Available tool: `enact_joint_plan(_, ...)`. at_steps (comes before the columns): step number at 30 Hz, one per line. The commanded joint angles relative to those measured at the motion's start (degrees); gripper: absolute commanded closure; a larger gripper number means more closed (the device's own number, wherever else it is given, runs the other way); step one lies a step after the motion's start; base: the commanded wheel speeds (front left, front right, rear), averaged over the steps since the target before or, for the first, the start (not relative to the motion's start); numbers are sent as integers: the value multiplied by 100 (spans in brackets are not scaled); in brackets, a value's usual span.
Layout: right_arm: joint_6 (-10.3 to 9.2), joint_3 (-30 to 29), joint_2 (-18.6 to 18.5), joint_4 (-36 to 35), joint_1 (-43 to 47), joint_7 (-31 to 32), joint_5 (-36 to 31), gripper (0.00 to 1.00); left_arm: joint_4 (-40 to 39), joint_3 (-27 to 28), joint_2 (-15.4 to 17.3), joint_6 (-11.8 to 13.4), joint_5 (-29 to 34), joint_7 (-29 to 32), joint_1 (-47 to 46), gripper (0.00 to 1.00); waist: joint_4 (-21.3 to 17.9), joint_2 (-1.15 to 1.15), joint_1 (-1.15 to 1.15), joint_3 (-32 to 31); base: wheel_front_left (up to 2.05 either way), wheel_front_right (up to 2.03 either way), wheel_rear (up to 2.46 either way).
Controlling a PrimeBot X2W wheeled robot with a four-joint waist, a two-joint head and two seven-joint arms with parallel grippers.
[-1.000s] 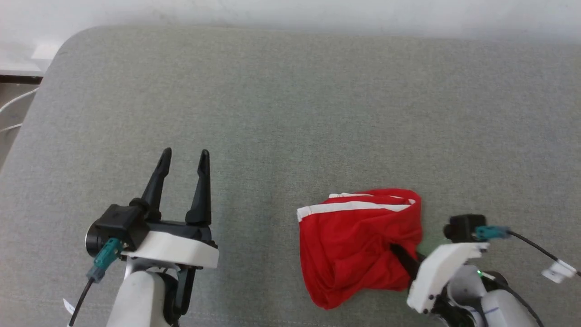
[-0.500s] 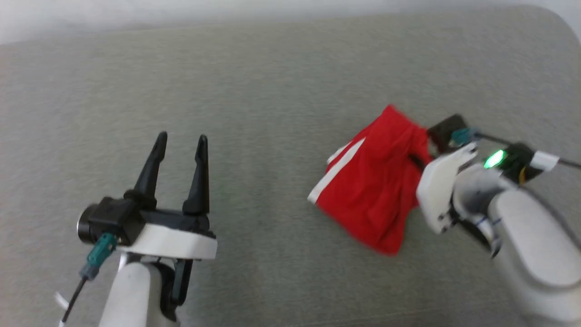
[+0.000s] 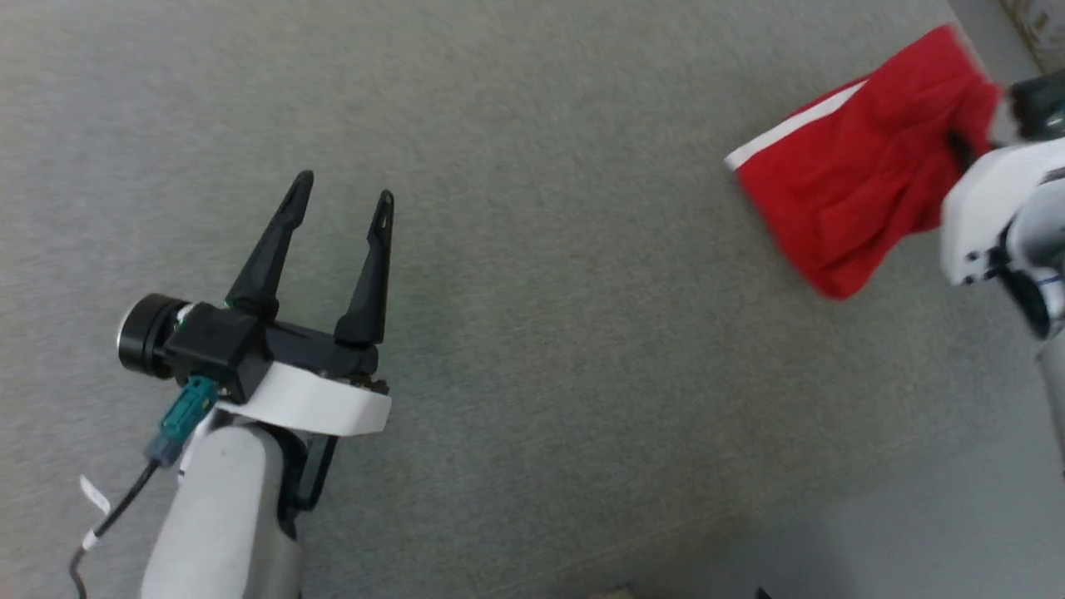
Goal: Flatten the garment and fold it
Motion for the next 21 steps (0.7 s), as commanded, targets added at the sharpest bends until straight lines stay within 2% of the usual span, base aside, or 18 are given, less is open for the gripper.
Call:
enact_joint_plan(1,-12,-229,-7,199,-205,-169,-163,100,2,-65,113,-36,53,-9,-143,0,-476,-1,-1,634,0,0,0)
enact_joint_plan(8,-12,-816,-157,898,-639,-669,-665,100,-159,-195,388,-36,74,188,-354,0,-369,-1,-1,1029,0,0,0)
enact_joint_plan(16,-12,-1847,-222,1554,-1026,-1127,-1347,100,-390,-282,559,-34,68,357,-419,0,-102,-1,-1,1331,0,0,0)
enact_joint_plan(17,-12,-1971,-217,1611,-1047,-1174,-1415,79,-388,-295,560,-33,63,356,-422,0,-66,-1,-1,1332,0,0,0)
enact_joint_plan(18,-12,-2071,-212,1662,-1057,-1218,-1494,50,-378,-306,552,-28,55,348,-419,0,-30,-1,-1,1321,0,0,0)
enact_joint_plan(19,-12,-2163,-211,1716,-1057,-1240,-1580,0,-364,-314,540,-17,48,331,-408,0,4,-1,-1,1296,0,0,0)
enact_joint_plan(21,-12,-2341,-225,1770,-1040,-1318,-1752,0,-317,-319,491,11,12,278,-384,0,72,-1,-1,1213,0,0,0)
